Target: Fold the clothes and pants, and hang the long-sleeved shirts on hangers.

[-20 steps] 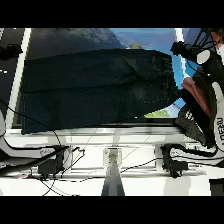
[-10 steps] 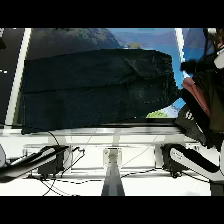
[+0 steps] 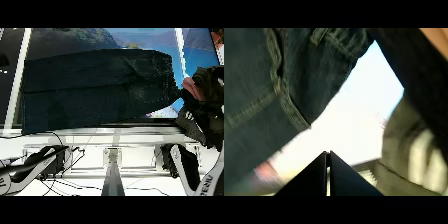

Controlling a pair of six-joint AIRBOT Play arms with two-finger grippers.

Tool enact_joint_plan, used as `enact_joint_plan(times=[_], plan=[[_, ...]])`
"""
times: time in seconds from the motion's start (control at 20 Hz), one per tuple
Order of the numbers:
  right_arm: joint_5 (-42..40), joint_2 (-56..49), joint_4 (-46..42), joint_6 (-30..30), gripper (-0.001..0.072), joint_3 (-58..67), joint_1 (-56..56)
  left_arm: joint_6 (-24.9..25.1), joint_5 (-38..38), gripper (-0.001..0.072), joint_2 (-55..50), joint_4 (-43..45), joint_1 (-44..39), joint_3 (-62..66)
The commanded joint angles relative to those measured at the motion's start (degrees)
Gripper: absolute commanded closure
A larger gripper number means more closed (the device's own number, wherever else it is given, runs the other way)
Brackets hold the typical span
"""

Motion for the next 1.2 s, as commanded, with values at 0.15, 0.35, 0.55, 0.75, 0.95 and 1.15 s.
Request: enact_joint_plan(times=[0.15,0.35,0.55,0.75,0.95,1.15], plan=[[-18.5,-0.3,12.7,19.3,0.0149,-10.9,-5.0,0.9,-0.4,0.0003,-3.2,-0.4,0.0,-5.6],[-19.8,-9.4,14.3,19.2,0.0082,-10.9,-5.0,0.9,-1.7,0.0137,-5.9,2.1,0.5,-5.6],[-19.9,-16.6,23.4,7.2,0.0085,-10.9,-2.6,0.8,-3.2,0.0300,-7.3,2.6,3.8,-5.6],[-26.8,-18.4,27.3,4.1,0.0161,-10.1,5.0,0.4,-5.2,0.0297,-7.3,2.7,10.3,-5.6],[-31.8,-18.4,27.3,3.3,0.0163,-8.0,10.4,0.4,-8.7,0.0298,-7.3,2.6,18.8,-5.7],[-35.9,-18.4,27.2,2.9,0.0382,-7.3,11.5,0.0,-10.3,0.0297,-7.3,-1.9,27.2,-7.7]])
